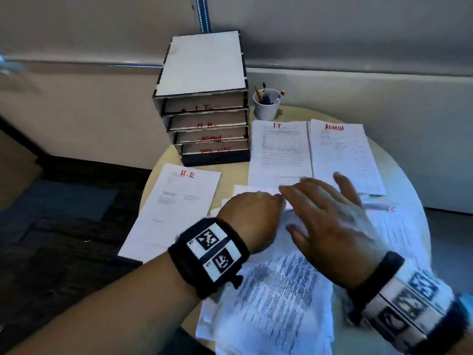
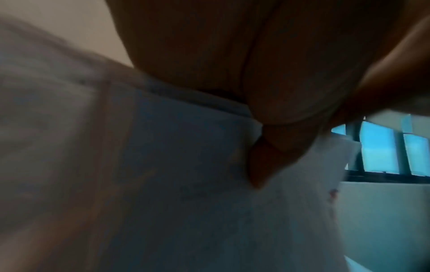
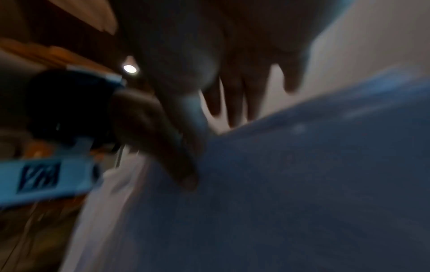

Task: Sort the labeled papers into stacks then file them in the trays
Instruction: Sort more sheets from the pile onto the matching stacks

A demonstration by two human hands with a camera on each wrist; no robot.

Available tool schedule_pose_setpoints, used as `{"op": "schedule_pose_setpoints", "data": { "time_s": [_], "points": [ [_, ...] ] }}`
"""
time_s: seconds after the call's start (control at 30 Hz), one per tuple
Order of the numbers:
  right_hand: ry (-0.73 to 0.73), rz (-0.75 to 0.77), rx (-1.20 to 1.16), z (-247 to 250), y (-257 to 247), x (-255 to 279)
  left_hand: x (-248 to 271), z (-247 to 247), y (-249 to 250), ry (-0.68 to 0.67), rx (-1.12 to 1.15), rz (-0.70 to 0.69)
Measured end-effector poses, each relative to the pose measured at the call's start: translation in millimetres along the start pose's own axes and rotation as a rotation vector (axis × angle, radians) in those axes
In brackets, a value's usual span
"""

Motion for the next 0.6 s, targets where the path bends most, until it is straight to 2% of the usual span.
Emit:
{"op": "schedule_pose_setpoints", "data": {
  "time_s": [0.07, 0.17, 0.2, 0.23, 0.3, 0.33, 0.37, 0.4, 0.47, 0.5, 0.53, 0.6],
  "points": [
    [-0.274, -0.094, 0.044, -13.8, 9.9, -11.6, -2.5, 25.2, 20.0, 0.02, -0.079, -0.083],
    [-0.385, -0.298, -0.096, -32.2, 56.3, -7.1, -8.5, 56.4, 9.5, 0.12, -0.091, -0.058],
    [-0.386, -0.404, -0.223, -36.1, 73.3, 1.8, -8.2, 68.5, -4.6, 0.206, -0.089, -0.024],
    [-0.318, -0.517, -0.377, -35.7, 88.5, 11.1, -8.0, 77.1, -27.2, 0.305, -0.061, 0.044],
    [-0.171, -0.682, -0.6, -34.1, 116.9, 32.7, 6.1, 87.2, -78.3, 0.557, 0.082, 0.282],
    [-0.116, -0.729, -0.671, -32.4, 124.7, 41.6, 17.4, 83.2, -102.2, 0.648, 0.234, 0.406],
    [-0.042, -0.759, -0.754, -30.7, 128.6, 46.4, 25.0, 68.0, -121.8, 0.646, 0.443, 0.525],
    [0.029, -0.768, -0.846, -26.8, 129.0, 47.6, 25.6, 38.9, -134.7, 0.527, 0.716, 0.635],
    [0.146, -0.748, -1.002, -19.6, 121.8, 42.1, 21.0, -28.3, -124.5, 0.127, 1.312, 0.733],
    [0.194, -0.732, -1.042, -16.6, 117.8, 37.8, 17.4, -47.2, -110.9, -0.03, 1.501, 0.704],
    [0.237, -0.723, -1.061, -15.5, 114.5, 34.7, 10.3, -52.8, -100.0, -0.09, 1.607, 0.621],
    [0.297, -0.709, -1.026, -14.5, 110.0, 30.6, -5.5, -35.0, -88.8, 0.033, 1.638, 0.442]
  ]
}}
Point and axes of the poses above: each hand's wrist, its own x-axis away from the middle knuckle, its own z-axis out of the back of the hand, y = z × x, the point moved 8 cm from there along -x, towards the middle knuckle, and after that the axes turned 8 degrees about z, right-handed, at the moved point
